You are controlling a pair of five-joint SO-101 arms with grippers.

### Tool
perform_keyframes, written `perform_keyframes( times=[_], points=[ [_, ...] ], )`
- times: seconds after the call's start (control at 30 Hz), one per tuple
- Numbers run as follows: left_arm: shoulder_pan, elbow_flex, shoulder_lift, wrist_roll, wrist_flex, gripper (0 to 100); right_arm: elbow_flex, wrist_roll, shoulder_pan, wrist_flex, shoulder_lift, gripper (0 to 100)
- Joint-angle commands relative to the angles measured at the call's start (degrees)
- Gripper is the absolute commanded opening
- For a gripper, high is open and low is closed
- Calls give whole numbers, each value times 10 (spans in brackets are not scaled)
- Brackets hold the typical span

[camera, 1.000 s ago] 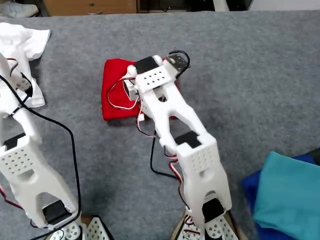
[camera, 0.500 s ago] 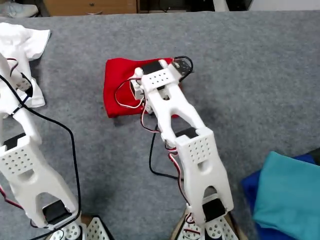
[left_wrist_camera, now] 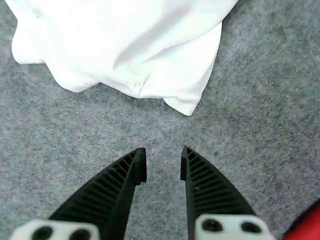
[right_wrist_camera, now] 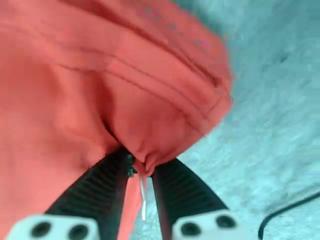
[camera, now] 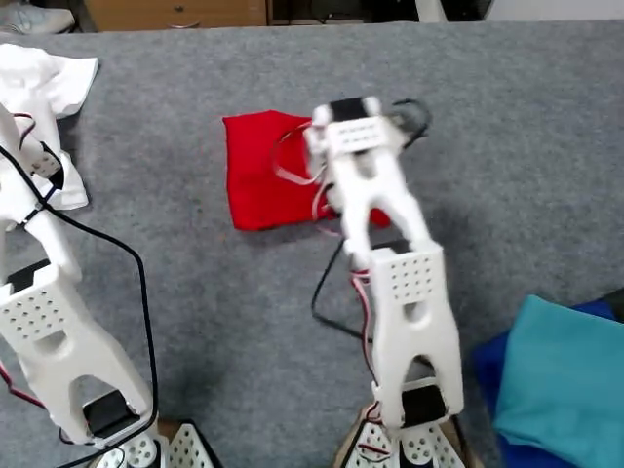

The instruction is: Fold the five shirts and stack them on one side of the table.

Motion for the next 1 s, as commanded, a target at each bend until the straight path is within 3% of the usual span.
perform_keyframes(
  times=[0.0,0.17,0.3,0.43,0.73,0.97],
  points=[
    [2,1,-41,-4,6,133,-124,18,62,18,-4,5],
    [-4,2,-41,-4,6,133,-240,29,135,18,-4,5],
    [-3,2,-41,-3,6,133,-255,71,142,19,-2,5],
    [0,3,-41,-1,6,132,-200,116,77,19,-2,5],
    [-11,27,-41,-1,6,132,-156,117,-112,18,-3,5],
    [-33,62,-41,-3,6,132,-108,158,-90,18,-1,9]
  ],
)
